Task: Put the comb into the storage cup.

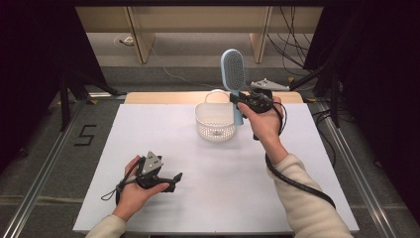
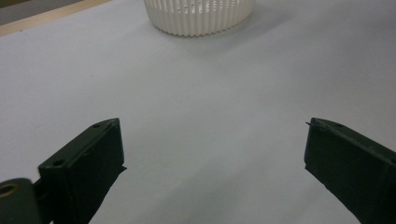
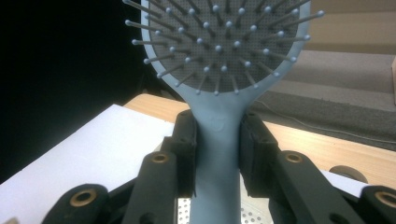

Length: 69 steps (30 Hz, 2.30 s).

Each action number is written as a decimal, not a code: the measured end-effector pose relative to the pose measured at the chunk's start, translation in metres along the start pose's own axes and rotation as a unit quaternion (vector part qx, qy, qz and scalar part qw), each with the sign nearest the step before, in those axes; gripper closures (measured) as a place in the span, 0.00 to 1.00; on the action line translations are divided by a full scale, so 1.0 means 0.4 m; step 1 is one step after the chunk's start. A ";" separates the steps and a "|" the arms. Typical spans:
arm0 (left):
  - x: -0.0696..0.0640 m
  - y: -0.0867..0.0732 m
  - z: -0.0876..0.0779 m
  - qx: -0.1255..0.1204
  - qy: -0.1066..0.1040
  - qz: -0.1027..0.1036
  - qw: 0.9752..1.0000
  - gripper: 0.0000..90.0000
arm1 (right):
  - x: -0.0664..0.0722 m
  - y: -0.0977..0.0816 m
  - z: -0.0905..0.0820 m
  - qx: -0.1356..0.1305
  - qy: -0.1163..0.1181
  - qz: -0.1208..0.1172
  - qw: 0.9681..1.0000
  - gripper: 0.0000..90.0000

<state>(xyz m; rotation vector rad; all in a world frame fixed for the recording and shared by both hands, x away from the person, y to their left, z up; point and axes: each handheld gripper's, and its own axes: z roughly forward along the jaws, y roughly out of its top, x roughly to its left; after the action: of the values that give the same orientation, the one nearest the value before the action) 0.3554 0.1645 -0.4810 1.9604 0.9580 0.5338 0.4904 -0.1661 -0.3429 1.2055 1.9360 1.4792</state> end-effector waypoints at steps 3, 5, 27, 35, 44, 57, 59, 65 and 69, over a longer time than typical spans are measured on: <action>-0.001 0.000 0.000 0.000 0.000 -0.001 1.000 0.05 | 0.000 0.001 0.001 0.000 0.000 0.000 1.000 0.79; -0.001 0.000 0.000 0.000 0.000 -0.001 1.000 0.05 | 0.002 0.001 0.003 -0.001 0.001 0.000 1.000 0.79; 0.000 0.000 0.000 -0.001 0.000 0.000 1.000 0.05 | 0.003 0.005 0.019 -0.001 0.001 0.003 1.000 0.79; -0.001 0.000 0.000 -0.001 0.000 0.000 1.000 0.05 | 0.003 0.007 0.025 -0.002 0.001 0.004 1.000 0.79; -0.001 0.001 0.000 -0.002 0.000 -0.001 1.000 0.05 | 0.004 0.010 0.033 -0.001 0.001 0.005 1.000 0.79; -0.001 0.001 0.000 -0.002 0.000 -0.001 1.000 0.05 | 0.008 0.013 0.044 0.002 0.001 0.006 1.000 0.79; -0.001 0.001 0.000 -0.002 0.000 -0.001 1.000 0.05 | 0.008 0.013 0.045 0.002 0.000 0.007 1.000 0.79; -0.001 0.001 0.001 -0.002 0.000 -0.002 1.000 0.05 | 0.005 0.014 0.048 0.002 -0.001 0.008 1.000 0.79; -0.002 0.001 0.001 -0.002 -0.001 -0.001 1.000 0.05 | 0.004 0.015 0.050 0.002 -0.002 0.009 1.000 0.79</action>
<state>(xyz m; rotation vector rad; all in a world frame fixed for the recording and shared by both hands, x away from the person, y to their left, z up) 0.3554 0.1637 -0.4807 1.9547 0.9571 0.5316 0.5067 -0.1532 -0.3439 1.2297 1.9319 1.4810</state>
